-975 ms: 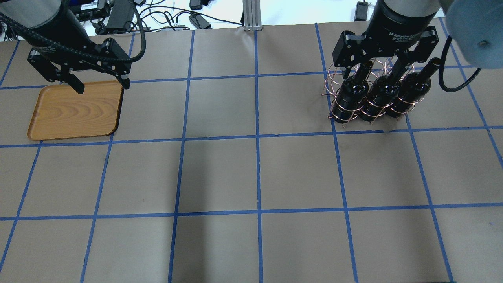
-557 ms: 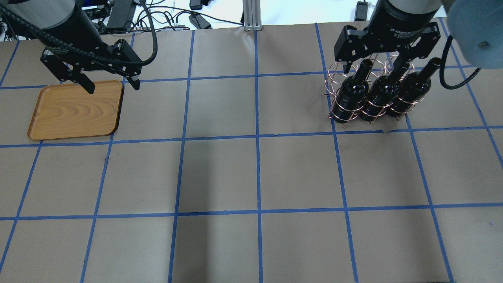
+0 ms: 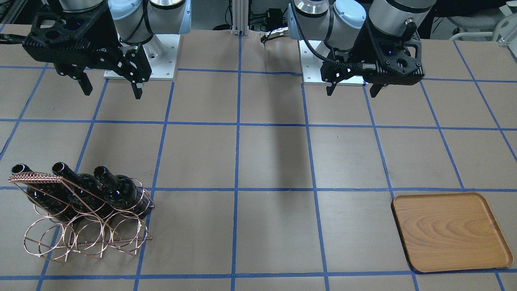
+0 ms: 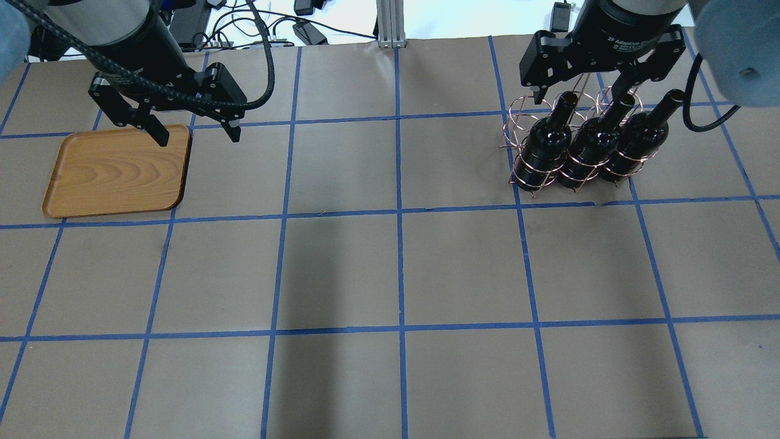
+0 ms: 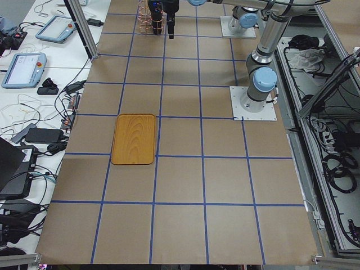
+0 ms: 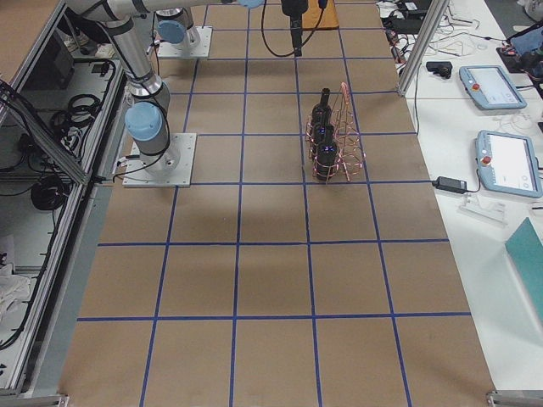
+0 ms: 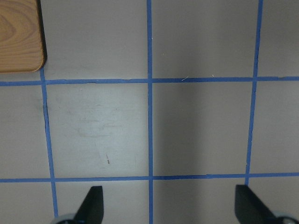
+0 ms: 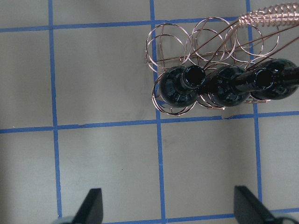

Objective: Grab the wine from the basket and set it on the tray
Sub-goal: 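Move the right gripper above the copper wine rack's bottles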

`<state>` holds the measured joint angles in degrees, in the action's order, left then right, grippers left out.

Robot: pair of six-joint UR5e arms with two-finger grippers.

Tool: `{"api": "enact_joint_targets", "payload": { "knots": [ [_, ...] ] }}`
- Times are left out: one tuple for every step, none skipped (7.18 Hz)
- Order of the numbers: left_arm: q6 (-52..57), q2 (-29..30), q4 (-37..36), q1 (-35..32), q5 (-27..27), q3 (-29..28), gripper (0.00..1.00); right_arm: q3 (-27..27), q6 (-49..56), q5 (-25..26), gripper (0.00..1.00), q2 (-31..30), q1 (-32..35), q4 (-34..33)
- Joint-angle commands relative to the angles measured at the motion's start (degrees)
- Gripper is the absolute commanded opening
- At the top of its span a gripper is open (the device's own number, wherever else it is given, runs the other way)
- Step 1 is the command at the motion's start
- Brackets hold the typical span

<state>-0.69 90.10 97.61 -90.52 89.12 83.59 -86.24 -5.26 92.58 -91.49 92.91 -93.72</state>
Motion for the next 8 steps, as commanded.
{"api": "enact_joint_targets", "payload": {
  "knots": [
    [0.3, -1.2, -0.1, 0.3, 0.2, 0.5, 1.00, -0.1, 0.0, 0.0, 1.00, -0.3, 0.1, 0.6],
    [-0.3, -1.3, -0.1, 0.0, 0.0, 0.8, 1.00, -0.1, 0.0, 0.0, 1.00, -0.1, 0.0, 0.3],
    [0.0, -1.8, -0.1, 0.3, -0.3, 1.7, 1.00, -0.1, 0.2, 0.0, 1.00, -0.1, 0.0, -0.3],
    [-0.3, -2.0, -0.1, 0.1, -0.4, 2.1, 1.00, -0.1, 0.4, -0.3, 1.00, 0.1, -0.2, -1.6],
    [0.0, -2.2, -0.2, 0.1, 0.2, 2.2, 1.00, -0.2, 1.3, 0.1, 1.00, 0.5, -0.5, -3.5],
    [-0.1, -2.3, -0.1, 0.3, -0.3, 2.2, 1.00, -0.2, 5.5, 0.0, 1.00, 1.2, -2.6, -5.2],
    [0.3, -2.4, -0.6, 0.4, 0.0, 2.1, 1.00, -0.2, 10.4, -0.4, 1.00, 2.1, -5.7, -5.9],
    [0.3, -2.6, -0.8, 0.4, 0.3, 2.2, 1.00, -0.2, 13.7, -1.0, 1.00, 3.3, -8.9, -7.2]
  ]
}}
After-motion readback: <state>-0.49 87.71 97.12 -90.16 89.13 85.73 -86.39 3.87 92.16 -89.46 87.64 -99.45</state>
